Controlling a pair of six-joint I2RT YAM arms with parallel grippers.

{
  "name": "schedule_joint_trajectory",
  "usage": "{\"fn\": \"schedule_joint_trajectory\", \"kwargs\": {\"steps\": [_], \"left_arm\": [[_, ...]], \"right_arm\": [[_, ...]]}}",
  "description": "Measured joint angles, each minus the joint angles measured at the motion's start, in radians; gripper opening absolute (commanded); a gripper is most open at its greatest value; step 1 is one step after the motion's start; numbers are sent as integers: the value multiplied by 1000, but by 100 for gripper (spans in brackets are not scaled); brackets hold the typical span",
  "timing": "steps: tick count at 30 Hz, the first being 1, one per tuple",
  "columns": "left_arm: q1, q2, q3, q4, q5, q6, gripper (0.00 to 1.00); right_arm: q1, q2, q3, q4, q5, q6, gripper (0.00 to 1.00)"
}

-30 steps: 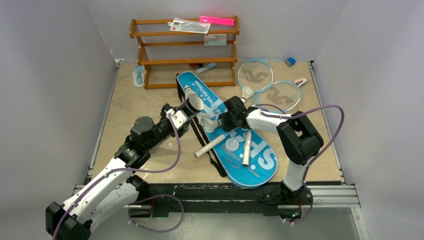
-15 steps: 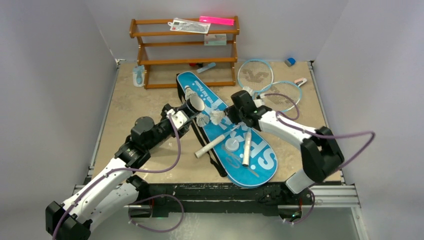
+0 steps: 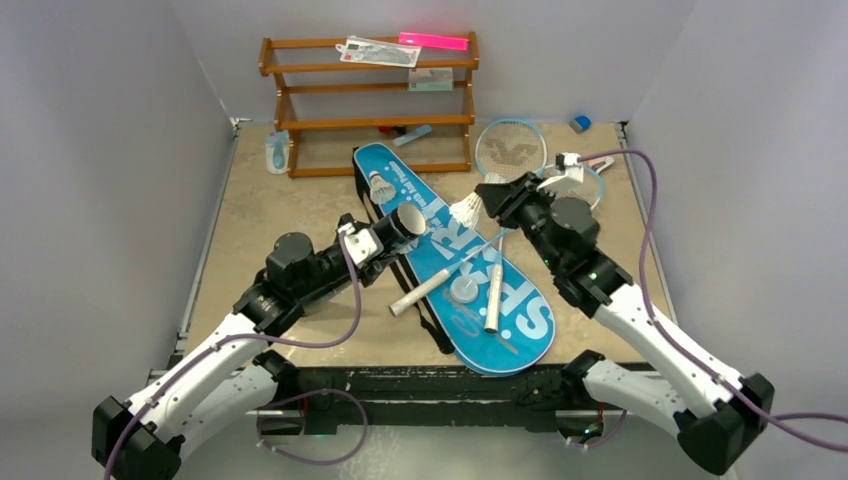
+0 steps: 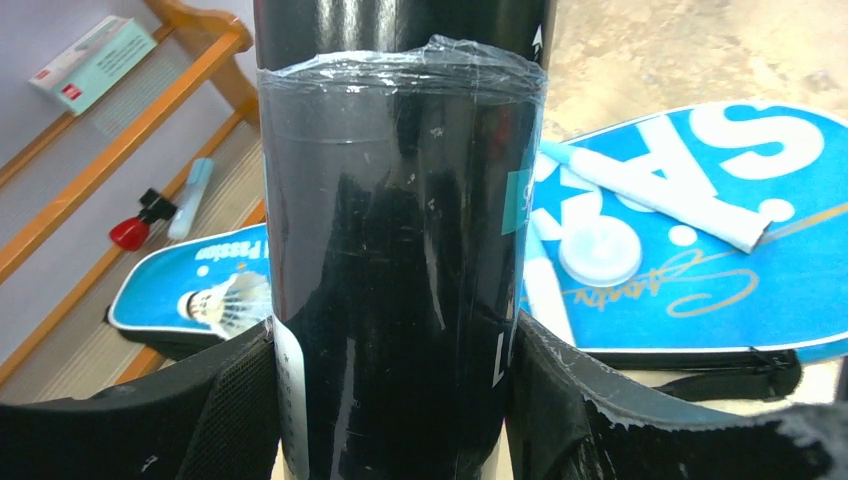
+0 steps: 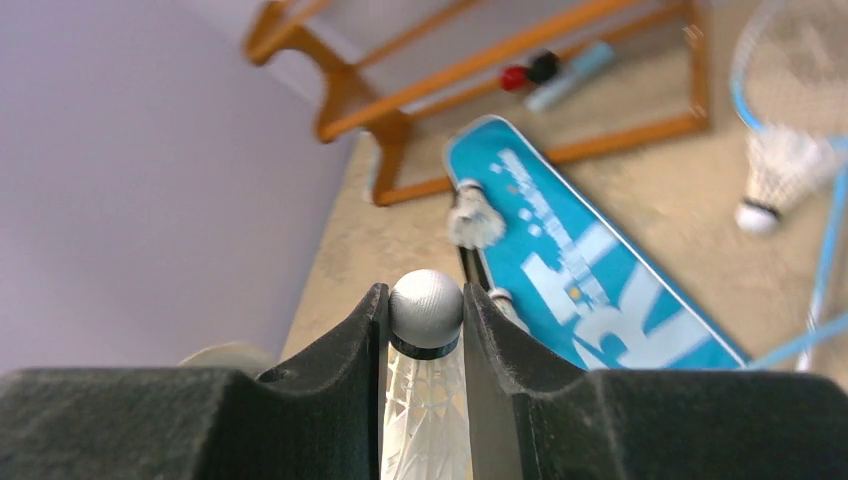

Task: Pack up the badminton gear
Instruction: Pick up the shuttlecock from the racket bag, then place the shuttlecock at the shuttle tube.

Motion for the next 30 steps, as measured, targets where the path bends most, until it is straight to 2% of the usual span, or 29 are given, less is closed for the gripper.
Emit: {"fn": "schedule_joint_trajectory", "kwargs": {"steps": [6,11,20,25,30], "left_arm": [[0,0,-17,29,102,-33,28],[0,-12,-31,53,154,-54,28],[0,-57,-51,98,206,-85,28],[0,-57,-52,107,217,-97,28],[0,-58,-52,108,225,-101,28]], "right_arm": [[0,-107,-6,147,-226,-223,24],[0,-114,6,203,-416,-301,24],[0,-58,55,298,-674,-307,23],[0,-8,70,343,-771,-285,23],[0,20,70,383,-803,-261,23]]}}
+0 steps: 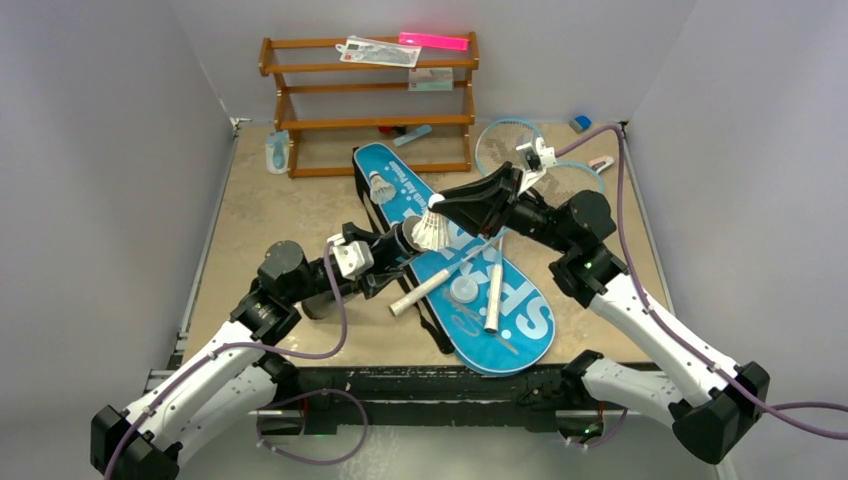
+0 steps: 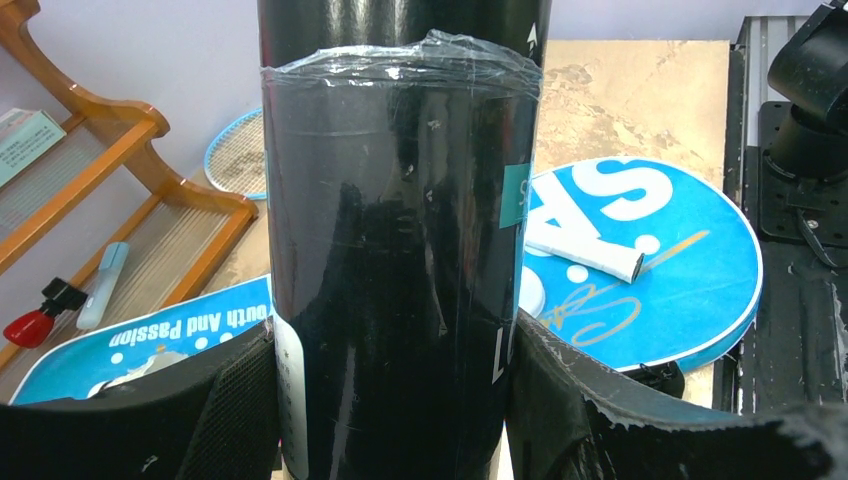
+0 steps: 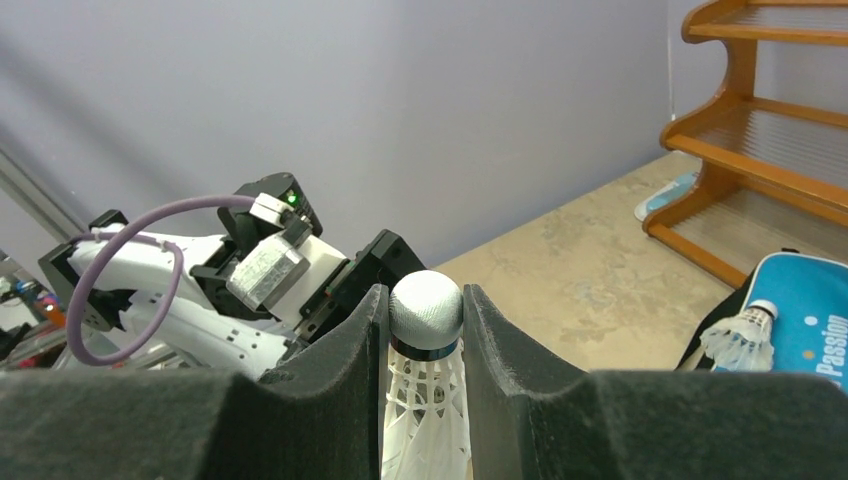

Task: Pack up the badminton gear
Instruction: Place the shuttlecock at the shuttle tube.

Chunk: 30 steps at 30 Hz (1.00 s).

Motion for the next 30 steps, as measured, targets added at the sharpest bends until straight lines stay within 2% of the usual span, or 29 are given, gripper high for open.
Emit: {"fn": "schedule_joint_trajectory", "kwargs": {"steps": [30], "left_arm": [[0,-11,-9,48,23,-81,28]], "right_arm": [[9,114,0,198,-18,44,18]]}}
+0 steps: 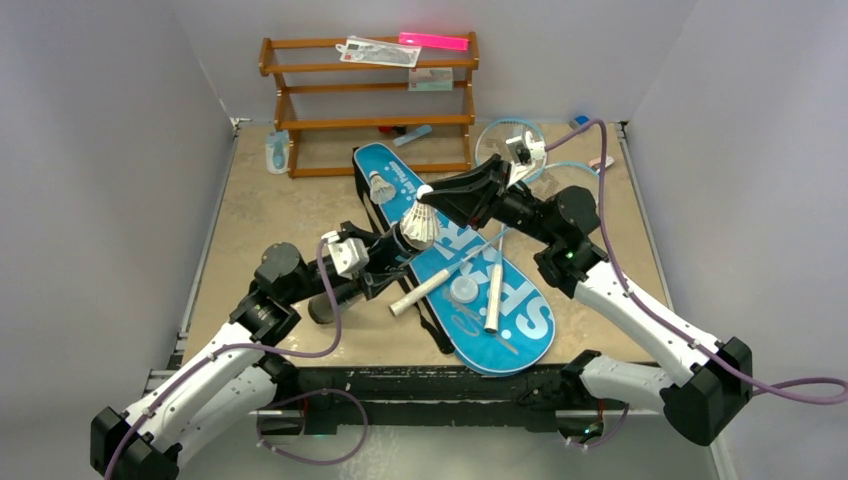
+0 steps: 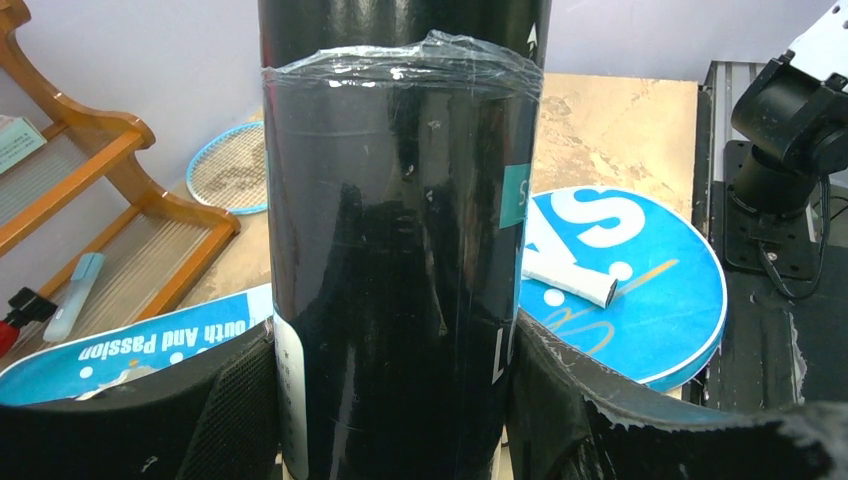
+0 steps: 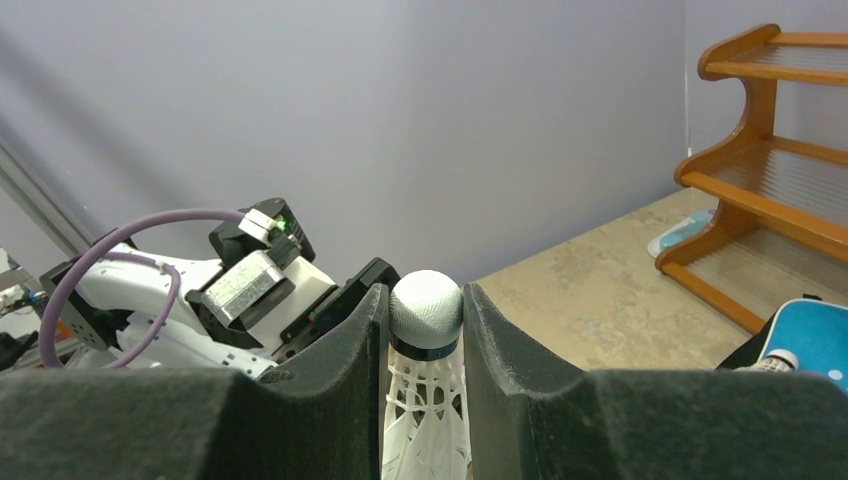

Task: Pack up the badminton gear
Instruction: Place the shuttlecock at the shuttle tube.

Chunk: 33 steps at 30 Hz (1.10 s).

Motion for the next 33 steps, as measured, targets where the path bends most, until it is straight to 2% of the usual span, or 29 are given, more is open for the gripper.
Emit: {"fn": "schedule_joint_trajectory", "kwargs": {"steps": [20,33], "left_arm": [[0,2,1,8,-43,-40,30],[0,2,2,6,-61,-47,30]], "right_arm": [[31,-2,-29,40,107,9,11],[57,-2,-63,52,183,45,10]]}}
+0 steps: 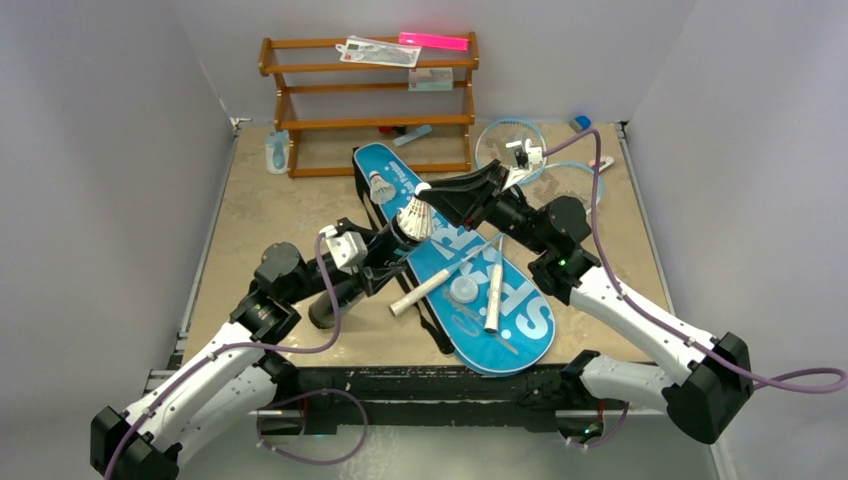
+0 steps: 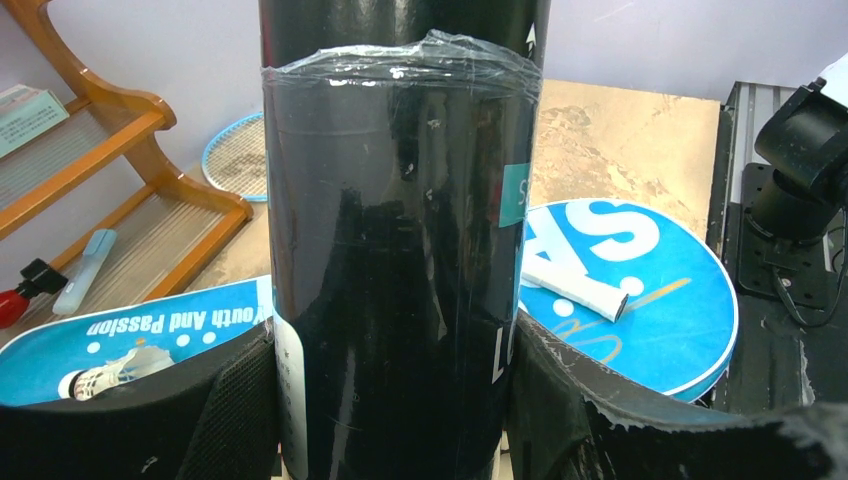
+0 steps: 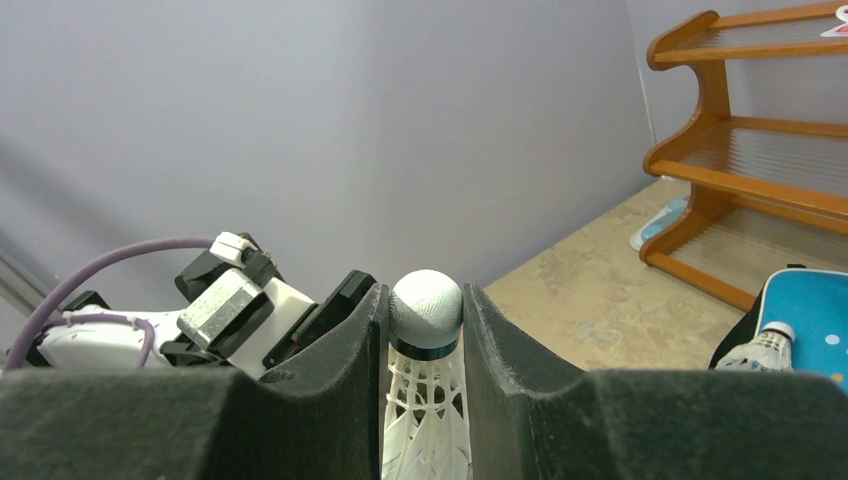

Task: Pack up the badminton gear
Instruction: Place the shuttlecock at the shuttle tube.

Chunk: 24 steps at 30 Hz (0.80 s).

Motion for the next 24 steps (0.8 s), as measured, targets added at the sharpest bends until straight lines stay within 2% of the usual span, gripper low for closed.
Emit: {"fn": "schedule_joint_trajectory", "kwargs": {"steps": [24], "left_arm": [[0,23,13,-11,-12,12,29]], "right_arm": [[7,-8,60,-134,35,-19,9]]}}
